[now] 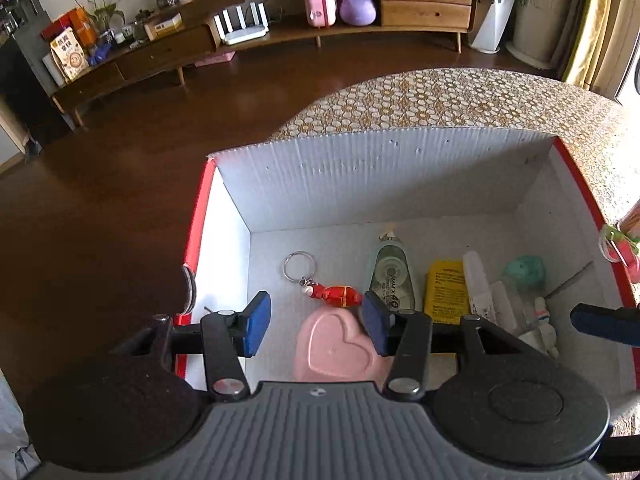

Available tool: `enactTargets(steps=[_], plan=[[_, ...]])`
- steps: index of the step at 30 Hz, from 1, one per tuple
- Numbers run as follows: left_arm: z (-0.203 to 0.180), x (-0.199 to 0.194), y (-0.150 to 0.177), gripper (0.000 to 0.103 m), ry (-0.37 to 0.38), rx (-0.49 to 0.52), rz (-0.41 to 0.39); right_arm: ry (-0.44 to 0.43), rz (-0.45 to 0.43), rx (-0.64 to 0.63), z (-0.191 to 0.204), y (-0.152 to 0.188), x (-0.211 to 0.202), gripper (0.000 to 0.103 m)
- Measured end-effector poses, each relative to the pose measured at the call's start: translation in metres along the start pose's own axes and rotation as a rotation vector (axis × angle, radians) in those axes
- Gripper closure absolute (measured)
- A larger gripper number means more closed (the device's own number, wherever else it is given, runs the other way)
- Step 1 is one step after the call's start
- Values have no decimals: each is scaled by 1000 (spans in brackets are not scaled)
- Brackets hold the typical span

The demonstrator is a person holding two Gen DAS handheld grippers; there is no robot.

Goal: Organize rigid objects
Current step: 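Move both tools back over the table toward the pink clip and jar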

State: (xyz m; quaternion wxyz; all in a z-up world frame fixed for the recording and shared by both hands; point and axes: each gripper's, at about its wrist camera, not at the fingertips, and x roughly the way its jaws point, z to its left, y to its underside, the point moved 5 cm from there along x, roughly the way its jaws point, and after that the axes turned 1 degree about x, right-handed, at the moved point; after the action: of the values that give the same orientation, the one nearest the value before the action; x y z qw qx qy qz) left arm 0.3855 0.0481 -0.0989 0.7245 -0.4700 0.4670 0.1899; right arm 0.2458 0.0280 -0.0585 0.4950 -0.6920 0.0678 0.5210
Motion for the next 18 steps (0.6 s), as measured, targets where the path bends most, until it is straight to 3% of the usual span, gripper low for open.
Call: enactTargets(steps=[18], plan=[[-16,-78,18,53,35,1,-137,-34,-109,-1,6,16,-77,36]])
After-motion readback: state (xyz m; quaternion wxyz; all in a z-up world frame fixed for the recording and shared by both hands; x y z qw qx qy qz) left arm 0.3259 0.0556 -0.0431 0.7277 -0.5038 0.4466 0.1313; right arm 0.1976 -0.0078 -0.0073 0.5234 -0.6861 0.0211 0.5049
